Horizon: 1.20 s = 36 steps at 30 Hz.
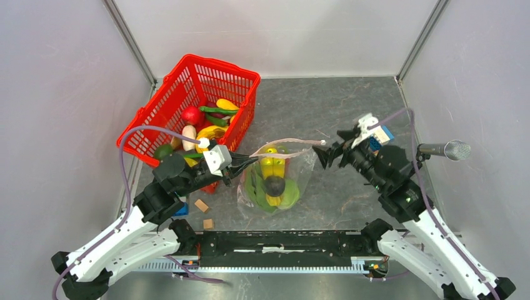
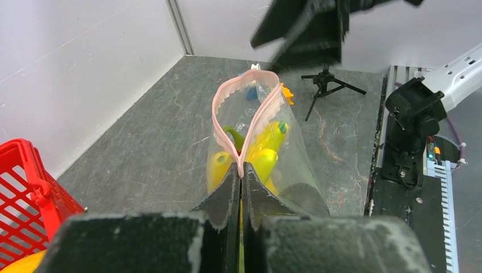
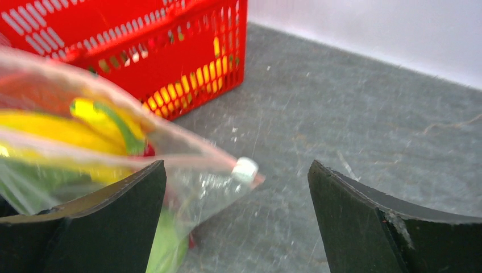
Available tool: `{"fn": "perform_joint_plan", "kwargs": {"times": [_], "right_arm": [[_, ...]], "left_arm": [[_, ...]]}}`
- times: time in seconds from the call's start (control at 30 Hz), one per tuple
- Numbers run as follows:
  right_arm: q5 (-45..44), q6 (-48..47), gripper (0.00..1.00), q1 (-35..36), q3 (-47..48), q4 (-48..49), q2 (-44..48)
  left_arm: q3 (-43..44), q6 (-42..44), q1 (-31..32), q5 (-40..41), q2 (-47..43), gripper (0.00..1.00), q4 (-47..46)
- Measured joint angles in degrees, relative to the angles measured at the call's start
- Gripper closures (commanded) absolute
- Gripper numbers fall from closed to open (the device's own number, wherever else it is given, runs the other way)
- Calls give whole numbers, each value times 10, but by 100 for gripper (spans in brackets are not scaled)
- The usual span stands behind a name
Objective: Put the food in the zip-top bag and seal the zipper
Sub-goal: Zip the zipper food storage bag at the center of the board.
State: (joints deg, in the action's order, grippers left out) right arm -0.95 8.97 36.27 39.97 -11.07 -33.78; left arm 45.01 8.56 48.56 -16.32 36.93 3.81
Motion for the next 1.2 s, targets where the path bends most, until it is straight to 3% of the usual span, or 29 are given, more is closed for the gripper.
{"fn": "perform_joint_plan", "kwargs": {"times": [0.17, 0.27, 0.33, 0.43, 0.57, 0.77, 1.2], "right_arm": [[108, -5, 2, -127, 137, 0, -89], [249, 17, 2, -274, 186, 54, -147], [349, 66, 2, -368, 165, 134, -170], [450, 176, 2, -429, 49, 303, -180], [544, 269, 2, -439, -103, 435, -142], [625, 288, 2, -437, -142, 531, -68], [660, 206, 2, -370, -189, 502, -99]], "left_arm": [[0, 3, 0, 4, -2, 98, 4], [0, 4, 0, 7, -2, 98, 5], [0, 5, 0, 8, -2, 98, 6], [0, 9, 0, 8, -2, 98, 7], [4, 10, 0, 8, -1, 98, 11], [12, 10, 0, 7, 8, 98, 17], [26, 10, 0, -37, 8, 98, 38]]}}
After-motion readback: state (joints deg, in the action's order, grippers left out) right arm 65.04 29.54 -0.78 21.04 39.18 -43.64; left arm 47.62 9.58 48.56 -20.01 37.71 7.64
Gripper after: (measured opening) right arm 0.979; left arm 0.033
